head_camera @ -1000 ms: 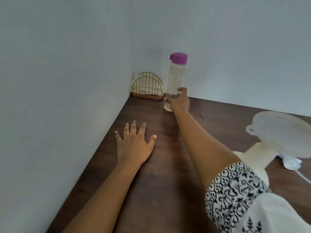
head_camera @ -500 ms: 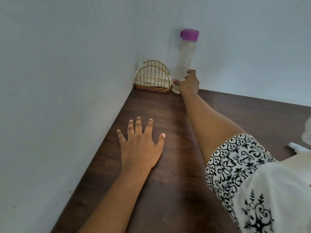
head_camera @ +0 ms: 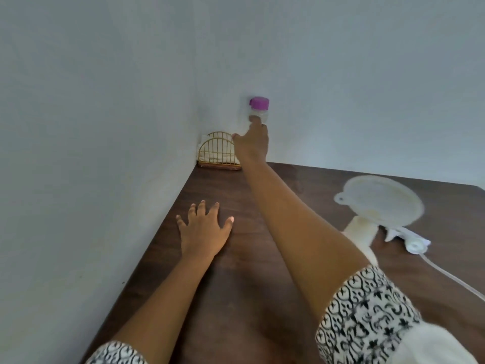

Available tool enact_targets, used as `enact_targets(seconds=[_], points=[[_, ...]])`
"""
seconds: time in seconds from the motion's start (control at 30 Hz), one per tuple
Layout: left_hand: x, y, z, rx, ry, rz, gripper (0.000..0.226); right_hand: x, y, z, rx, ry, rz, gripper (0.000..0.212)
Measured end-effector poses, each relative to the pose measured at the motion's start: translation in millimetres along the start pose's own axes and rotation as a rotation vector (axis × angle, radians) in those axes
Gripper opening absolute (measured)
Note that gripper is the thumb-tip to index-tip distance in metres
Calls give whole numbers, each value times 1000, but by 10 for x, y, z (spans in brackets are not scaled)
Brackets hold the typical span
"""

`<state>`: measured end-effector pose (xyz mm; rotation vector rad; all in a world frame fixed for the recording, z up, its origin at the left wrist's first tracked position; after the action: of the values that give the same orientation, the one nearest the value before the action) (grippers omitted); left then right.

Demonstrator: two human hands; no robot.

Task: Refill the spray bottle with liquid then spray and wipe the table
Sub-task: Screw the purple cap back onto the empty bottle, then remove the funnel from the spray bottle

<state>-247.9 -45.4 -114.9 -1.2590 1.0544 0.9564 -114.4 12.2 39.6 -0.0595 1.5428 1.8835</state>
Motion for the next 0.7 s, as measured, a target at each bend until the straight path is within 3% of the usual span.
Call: enact_targets(seconds=[0.17,0.23,0.3,0.43,0.57,0.7], points=[[-161,-97,-210,102,-135,-97,49,-636,807,-978,-319,358,-90,25],[-232,-212,-406,198,-215,-298,43,-983,970,-1354,-459,513,-261,20],[-262,-419,-634,294,-193,-518,40,-1350,1001,-1577,-550,608,-465,21],[-265,-1065,-975,430,8,-755,58,-1828,711,-1475,-498,750,-762,28],[-163,-1608,-1077,433,149,-944,79,-1773,400,-1368,-495,926,-861,32],[36,-1770,-1105,400,180,-1046,67,-1587,196,-1325,-459,1037,-871,32]])
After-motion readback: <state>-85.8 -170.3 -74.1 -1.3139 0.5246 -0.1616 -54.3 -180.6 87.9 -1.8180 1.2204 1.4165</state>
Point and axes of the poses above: each hand's wrist, its own z-axis towards the middle knuckle, its own x-axis out of the palm, y = z × x, the point moved 8 cm from there along z, towards the middle knuckle, and after that the axes turned 3 degrees about y, right-handed, at the moved point
